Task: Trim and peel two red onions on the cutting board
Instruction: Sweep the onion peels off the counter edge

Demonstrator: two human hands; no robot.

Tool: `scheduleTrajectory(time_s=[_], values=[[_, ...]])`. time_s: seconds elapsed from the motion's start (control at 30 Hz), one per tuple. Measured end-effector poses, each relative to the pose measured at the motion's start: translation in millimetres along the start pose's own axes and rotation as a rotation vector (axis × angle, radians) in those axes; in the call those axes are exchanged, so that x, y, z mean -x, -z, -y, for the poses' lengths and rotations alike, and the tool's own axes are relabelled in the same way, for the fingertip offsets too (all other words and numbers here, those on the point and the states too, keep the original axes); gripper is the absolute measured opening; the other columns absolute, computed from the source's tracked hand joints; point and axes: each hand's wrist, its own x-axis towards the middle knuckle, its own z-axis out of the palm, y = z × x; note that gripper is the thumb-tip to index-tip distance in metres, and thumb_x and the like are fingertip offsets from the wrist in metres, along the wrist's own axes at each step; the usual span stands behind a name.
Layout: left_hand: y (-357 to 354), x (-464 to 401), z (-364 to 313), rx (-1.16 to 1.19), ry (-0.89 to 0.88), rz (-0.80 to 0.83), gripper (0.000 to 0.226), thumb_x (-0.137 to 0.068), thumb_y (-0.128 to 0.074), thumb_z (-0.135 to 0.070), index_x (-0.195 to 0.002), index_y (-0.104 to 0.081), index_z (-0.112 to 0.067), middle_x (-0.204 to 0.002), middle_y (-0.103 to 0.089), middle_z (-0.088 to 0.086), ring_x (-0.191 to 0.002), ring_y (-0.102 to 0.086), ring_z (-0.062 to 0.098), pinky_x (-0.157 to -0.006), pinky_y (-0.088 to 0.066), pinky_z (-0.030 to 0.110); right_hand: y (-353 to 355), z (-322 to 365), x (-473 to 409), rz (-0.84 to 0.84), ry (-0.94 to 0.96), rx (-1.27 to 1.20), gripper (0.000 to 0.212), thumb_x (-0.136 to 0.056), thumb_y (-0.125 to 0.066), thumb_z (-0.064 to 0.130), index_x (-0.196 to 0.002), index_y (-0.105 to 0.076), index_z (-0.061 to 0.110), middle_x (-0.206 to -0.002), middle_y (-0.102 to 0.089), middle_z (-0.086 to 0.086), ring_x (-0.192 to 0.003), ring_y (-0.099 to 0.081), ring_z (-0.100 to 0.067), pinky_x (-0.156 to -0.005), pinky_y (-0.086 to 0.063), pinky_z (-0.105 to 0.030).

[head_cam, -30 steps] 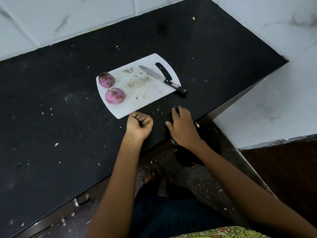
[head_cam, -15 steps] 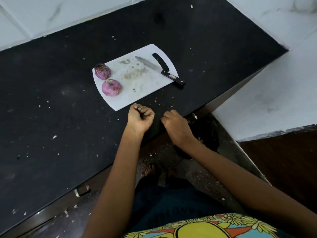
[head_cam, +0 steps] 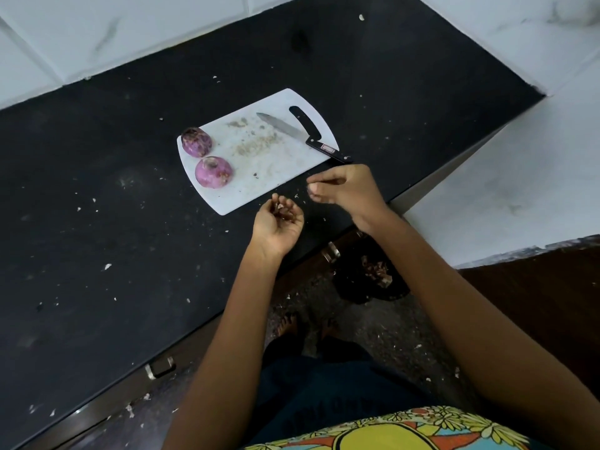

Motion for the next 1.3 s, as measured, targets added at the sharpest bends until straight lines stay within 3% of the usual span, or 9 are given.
scheduleTrajectory(time_s=[0.1,0.23,0.37,0.53,0.77,0.87,1.03,1.23,1.3], values=[[-4.6,-1.6,5.2,-0.053,0.004,0.030,0.041,-0.103,-0.032,-0.022,-0.070,-0.056,-0.014,-0.051,-0.059,-0.001,-0.042,-0.056,0.010,-0.052,-0.047,0.020,-23.3,-0.4,14.3,0.018,0.124,0.210,0.012,-0.087,-0.062,0.003,-0.093,-0.072,0.003,-0.082,-0.072,-0.008,-0.078,-0.070,-0.017,-0.080,-0.058,-0.033],[-11.4,-2.8,12.1,-0.065,0.024,0.077,0.036,-0.103,-0.037,-0.022,-0.078,-0.060,-0.010,-0.077,-0.057,-0.001,-0.076,-0.057,0.012,-0.097,-0.047,0.027,-36.0,-4.1,23.6,-0.042,0.187,0.357,0.018,-0.091,-0.057,0.007,-0.102,-0.072,0.005,-0.100,-0.071,-0.007,-0.095,-0.066,-0.014,-0.090,-0.050,-0.024],[-29.4,5.3,31.8,-0.089,0.027,0.120,0.035,-0.103,-0.038,-0.025,-0.078,-0.059,-0.011,-0.079,-0.059,0.003,-0.082,-0.057,0.014,-0.090,-0.049,0.030,-27.8,-8.5,28.1,-0.365,0.247,0.136,0.008,-0.079,-0.071,0.004,-0.086,-0.068,0.007,-0.095,-0.056,-0.001,-0.081,-0.058,-0.002,-0.078,-0.045,-0.006],[-49.7,26.7,100.7,-0.415,-0.018,0.131,0.043,-0.103,-0.033,-0.036,-0.085,-0.064,-0.012,-0.076,-0.069,0.005,-0.070,-0.067,0.015,-0.066,-0.051,0.025,5.4,-22.0,35.5,-0.620,0.186,-0.110,0.009,-0.088,-0.062,0.015,-0.094,-0.060,0.021,-0.108,-0.053,-0.004,-0.093,-0.060,-0.007,-0.088,-0.050,-0.019],[-59.3,12.6,217.2,-0.539,0.123,0.128,0.035,-0.104,-0.031,-0.021,-0.092,-0.063,-0.010,-0.086,-0.065,0.006,-0.081,-0.063,0.016,-0.075,-0.052,0.025,110.7,-92.6,41.6,-0.845,-0.066,-0.398,0.012,-0.089,-0.057,0.009,-0.096,-0.065,0.015,-0.106,-0.064,-0.014,-0.096,-0.065,-0.019,-0.086,-0.054,-0.034],[-59.9,-12.8,264.9,-0.599,0.140,0.106,0.038,-0.104,-0.027,-0.017,-0.089,-0.060,-0.008,-0.085,-0.061,0.008,-0.079,-0.058,0.014,-0.074,-0.049,0.021,151.8,-120.9,40.4,-0.891,-0.106,-0.572,0.021,-0.091,-0.050,-0.002,-0.092,-0.064,0.014,-0.098,-0.067,-0.009,-0.092,-0.065,-0.015,-0.079,-0.052,-0.023],[-34.1,-105.7,339.0,-0.766,0.060,0.018,0.036,-0.103,-0.030,-0.014,-0.091,-0.063,-0.008,-0.086,-0.061,0.006,-0.081,-0.058,0.014,-0.077,-0.047,0.022,205.2,-205.2,2.5,-0.908,-0.275,-0.739,0.026,-0.093,-0.046,-0.002,-0.091,-0.064,0.016,-0.097,-0.067,-0.010,-0.096,-0.064,-0.024,-0.086,-0.052,-0.032],[36.0,-259.7,396.7,-1.070,0.151,-0.190,0.042,-0.104,-0.030,-0.022,-0.130,-0.055,0.000,-0.096,-0.061,0.007,-0.096,-0.058,0.023,-0.085,-0.046,0.030,241.9,-353.5,-67.6,-0.853,-0.602,-0.873,0.029,-0.096,-0.042,0.004,-0.076,-0.061,0.013,-0.077,-0.063,-0.007,-0.072,-0.060,-0.019,-0.066,-0.048,-0.028],[60.1,-301.0,411.5,-1.197,0.220,-0.227,0.045,-0.104,-0.031,-0.027,-0.134,-0.050,0.000,-0.098,-0.061,0.009,-0.105,-0.053,0.025,-0.086,-0.045,0.031,247.8,-404.3,-86.9,-0.808,-0.731,-0.873,0.027,-0.098,-0.042,0.012,-0.082,-0.063,0.008,-0.083,-0.064,-0.013,-0.080,-0.061,-0.030,-0.066,-0.048,-0.033]])
